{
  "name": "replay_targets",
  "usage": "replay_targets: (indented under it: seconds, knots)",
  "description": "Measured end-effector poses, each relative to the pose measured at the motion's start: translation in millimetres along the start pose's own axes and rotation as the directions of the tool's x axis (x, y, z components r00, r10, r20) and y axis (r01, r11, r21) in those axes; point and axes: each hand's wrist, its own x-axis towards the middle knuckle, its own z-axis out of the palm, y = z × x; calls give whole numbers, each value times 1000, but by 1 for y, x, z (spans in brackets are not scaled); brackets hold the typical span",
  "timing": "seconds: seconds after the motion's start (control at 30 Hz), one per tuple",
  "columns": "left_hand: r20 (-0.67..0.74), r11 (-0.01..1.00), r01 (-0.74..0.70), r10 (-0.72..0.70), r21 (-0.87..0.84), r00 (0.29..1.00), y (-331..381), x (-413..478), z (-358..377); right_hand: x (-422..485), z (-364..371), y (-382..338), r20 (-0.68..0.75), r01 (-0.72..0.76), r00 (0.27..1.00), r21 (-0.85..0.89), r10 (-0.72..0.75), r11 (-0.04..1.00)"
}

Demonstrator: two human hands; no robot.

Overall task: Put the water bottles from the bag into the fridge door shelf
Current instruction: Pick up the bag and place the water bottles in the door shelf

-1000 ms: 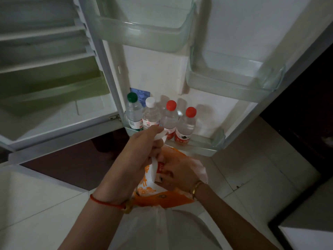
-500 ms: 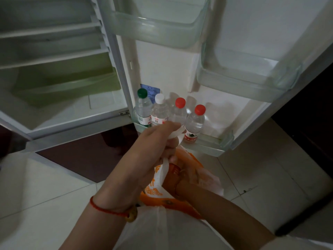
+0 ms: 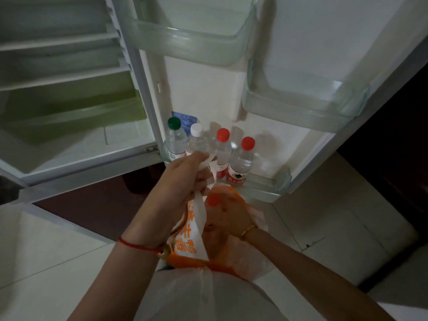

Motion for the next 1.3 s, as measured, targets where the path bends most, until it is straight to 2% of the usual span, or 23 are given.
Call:
replay_targets:
  seconds: [0.07, 0.13, 0.23, 0.37, 0.5, 0.6, 0.83, 0.97, 1.13, 1.23, 1.3]
  knots:
    - [-22, 1000, 10, -10, 8, 1000, -4, 8, -1, -6, 14, 24, -109, -96, 988, 138, 111, 986]
    - [-62, 999, 32, -29, 44, 998, -10, 18, -3, -18, -4, 15, -212, -66, 971, 206, 111, 976]
    - [-105, 993, 95, -87, 75, 991, -21, 32, -5, -29, -38, 9, -403, -58, 894, 327, 195, 943]
    - [-128, 987, 141, -131, 74, 983, -35, 41, -5, -46, -79, 4, -529, 9, 811, 435, 248, 900]
    - [-104, 985, 167, -161, 54, 982, -41, 45, -1, -52, -98, 1, -617, 5, 726, 448, 305, 894]
    - [-126, 980, 182, -171, 80, 977, -46, 50, 2, -41, -97, 9, -638, -30, 685, 459, 353, 888]
    - [-165, 986, 162, -153, 43, 974, -53, 50, 2, 9, -74, 37, -642, -170, 659, 378, 391, 910]
    - [-186, 984, 109, -82, 140, 979, -63, 50, -7, 25, -65, 53, -610, -262, 643, 392, 462, 882]
    - [-217, 978, 73, -29, 198, 976, -73, 50, -22, 33, -53, 66, -591, -319, 633, 390, 500, 864]
    - [-227, 978, 70, -25, 195, 974, -76, 49, -29, 35, -50, 68, -572, -311, 660, 383, 488, 870]
    - [-252, 982, 77, -32, 173, 967, -76, 48, -32, 31, -47, 59, -628, -317, 623, 343, 466, 884]
